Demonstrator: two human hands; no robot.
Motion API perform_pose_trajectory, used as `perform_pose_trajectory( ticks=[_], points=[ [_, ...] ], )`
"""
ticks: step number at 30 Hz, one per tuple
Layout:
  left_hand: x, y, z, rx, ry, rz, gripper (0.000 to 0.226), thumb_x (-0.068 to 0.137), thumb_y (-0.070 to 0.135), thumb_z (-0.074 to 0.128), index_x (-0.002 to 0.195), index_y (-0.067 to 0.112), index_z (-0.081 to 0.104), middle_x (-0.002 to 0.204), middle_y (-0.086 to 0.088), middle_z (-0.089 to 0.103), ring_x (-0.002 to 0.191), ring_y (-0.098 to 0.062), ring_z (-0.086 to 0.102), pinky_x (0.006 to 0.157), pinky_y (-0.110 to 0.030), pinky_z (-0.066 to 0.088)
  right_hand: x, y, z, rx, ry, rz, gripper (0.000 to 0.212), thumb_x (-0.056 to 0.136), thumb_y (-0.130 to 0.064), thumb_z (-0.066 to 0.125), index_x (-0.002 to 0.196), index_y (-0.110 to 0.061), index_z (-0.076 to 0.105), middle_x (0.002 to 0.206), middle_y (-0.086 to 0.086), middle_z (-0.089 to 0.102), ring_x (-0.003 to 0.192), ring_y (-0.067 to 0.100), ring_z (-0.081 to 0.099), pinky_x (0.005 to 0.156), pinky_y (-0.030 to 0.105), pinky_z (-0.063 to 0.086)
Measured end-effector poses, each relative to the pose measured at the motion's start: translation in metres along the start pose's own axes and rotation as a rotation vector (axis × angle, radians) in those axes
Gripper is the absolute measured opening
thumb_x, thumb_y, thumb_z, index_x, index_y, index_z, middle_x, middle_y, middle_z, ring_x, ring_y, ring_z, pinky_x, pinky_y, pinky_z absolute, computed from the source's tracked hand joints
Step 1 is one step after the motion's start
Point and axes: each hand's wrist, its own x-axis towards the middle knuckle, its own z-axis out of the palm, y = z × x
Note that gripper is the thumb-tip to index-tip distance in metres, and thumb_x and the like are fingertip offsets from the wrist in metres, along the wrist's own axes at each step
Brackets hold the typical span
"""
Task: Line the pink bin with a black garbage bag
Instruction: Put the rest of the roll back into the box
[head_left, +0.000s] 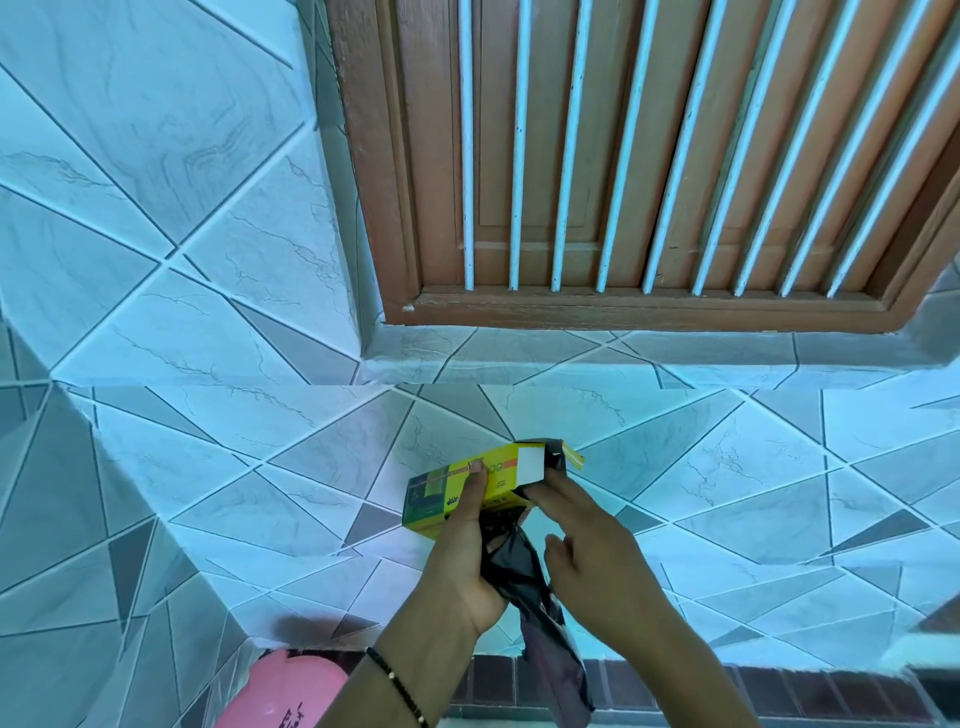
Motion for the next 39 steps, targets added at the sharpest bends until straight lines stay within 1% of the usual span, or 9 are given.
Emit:
perform_pose_trajectory(
  ticks=[3,9,15,18,22,26,30,35,39],
  points=[
    [0.002,0.002,-0.003,-0.032,0.011,-0.022,0.048,0.083,0.053,0.055,0.105,0.014,0.070,0.093,-0.008,0.075,0.075,-0.020,0.072,0.080,-0.033,0.051,0.000,0.004,0.011,-0.093,-0.038,0.000,0.061,0.078,-0.010,0.039,0.133,-0.036,0.043,0.149,-0.024,0.028,0.091,0.012,0.061,0.074,0.026,0.048],
    [0.001,0.008,-0.004,-0.074,-0.003,-0.106,0.062,0.082,0.057,0.053,0.122,0.011,0.062,0.123,-0.011,0.065,0.108,-0.027,0.064,0.083,-0.036,0.051,0.002,-0.003,0.007,0.447,0.053,-0.019,0.048,0.079,-0.006,0.041,0.103,-0.043,0.060,0.111,-0.027,0.056,0.070,-0.011,0.057,0.070,0.008,0.038],
    [0.003,0.011,-0.005,-0.112,-0.058,-0.066,0.056,0.082,0.053,0.056,0.107,0.004,0.069,0.099,-0.018,0.073,0.076,-0.027,0.073,0.060,-0.033,0.058,0.007,0.002,0.007,0.163,0.398,-0.012,0.036,0.081,-0.016,0.052,0.108,-0.039,0.055,0.114,-0.028,0.052,0.053,0.007,0.049,0.058,0.012,0.039],
    [0.005,0.007,-0.007,0.000,-0.044,-0.003,0.056,0.076,0.051,0.063,0.107,0.004,0.069,0.099,-0.016,0.073,0.089,-0.027,0.071,0.077,-0.036,0.057,0.015,0.003,0.005,0.169,0.358,0.092,0.037,0.081,-0.026,0.056,0.118,-0.035,0.057,0.107,-0.029,0.057,0.055,0.012,0.057,0.062,0.024,0.048],
    [0.004,0.005,0.001,0.235,0.016,0.263,0.052,0.070,0.044,0.069,0.111,0.012,0.066,0.096,-0.008,0.075,0.087,-0.022,0.071,0.088,-0.036,0.054,0.022,0.008,0.008,0.663,0.335,0.244,0.043,0.075,-0.003,0.068,0.105,-0.033,0.065,0.071,-0.012,0.066,0.049,0.017,0.052,0.046,0.022,0.040],
    [-0.001,0.024,0.017,0.640,0.078,0.679,0.038,0.071,0.031,0.077,0.104,0.020,0.061,0.095,0.003,0.074,0.086,-0.007,0.070,0.081,-0.023,0.055,0.024,0.020,0.024,1.473,0.263,0.361,0.049,0.055,-0.002,0.083,0.098,-0.019,0.068,0.088,-0.002,0.070,0.069,0.020,0.063,0.055,0.030,0.051],
    [0.002,0.035,0.027,0.933,0.053,0.764,0.040,0.070,0.035,0.079,0.103,0.023,0.059,0.090,0.009,0.072,0.080,0.000,0.067,0.069,-0.012,0.051,0.027,0.028,0.039,1.791,0.198,0.378,0.085,0.037,-0.008,0.094,0.114,-0.012,0.058,0.102,0.010,0.071,0.093,0.034,0.068,0.070,0.037,0.057],
    [0.005,0.045,0.023,0.658,0.080,0.739,0.019,0.077,0.030,0.073,0.085,0.017,0.062,0.066,0.012,0.068,0.055,-0.001,0.061,0.053,-0.012,0.045,0.024,0.037,0.030,1.796,0.265,0.411,0.090,0.031,-0.009,0.095,0.112,-0.004,0.057,0.097,0.018,0.071,0.081,0.032,0.072,0.062,0.032,0.058],
    [0.011,0.067,-0.002,0.355,0.290,0.643,0.021,0.082,0.041,0.065,0.080,0.020,0.061,0.061,0.004,0.060,0.047,-0.012,0.040,0.043,-0.019,0.033,0.017,0.047,0.023,1.759,0.341,0.456,0.077,0.035,-0.008,0.093,0.103,-0.002,0.057,0.090,0.019,0.071,0.074,0.029,0.071,0.060,0.030,0.058]
  ],
)
